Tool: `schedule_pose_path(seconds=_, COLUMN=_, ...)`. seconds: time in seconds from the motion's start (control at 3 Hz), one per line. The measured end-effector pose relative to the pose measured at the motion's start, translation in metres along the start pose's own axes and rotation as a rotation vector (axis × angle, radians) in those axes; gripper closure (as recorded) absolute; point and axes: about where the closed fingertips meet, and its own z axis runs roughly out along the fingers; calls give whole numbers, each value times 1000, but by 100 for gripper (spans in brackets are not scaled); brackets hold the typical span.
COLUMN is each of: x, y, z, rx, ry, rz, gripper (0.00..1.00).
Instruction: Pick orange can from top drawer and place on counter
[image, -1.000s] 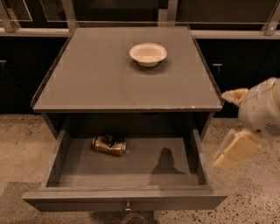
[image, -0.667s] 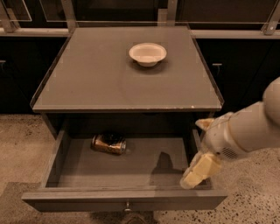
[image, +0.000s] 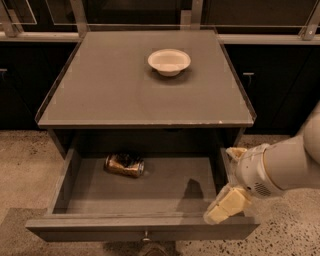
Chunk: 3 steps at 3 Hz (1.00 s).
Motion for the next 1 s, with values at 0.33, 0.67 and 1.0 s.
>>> schedule_pose_path(seconds=0.33, x=-15, y=7, z=45, rx=-7, ry=-98, rz=14, gripper=0)
schedule_pose_path(seconds=0.67, x=-53, y=5, z=83, rx=11, ry=-210, rz=-14, gripper=0)
schedule_pose_path(seconds=1.0, x=-87, y=-4, z=107, rx=19, ry=-251, rz=-57, gripper=0)
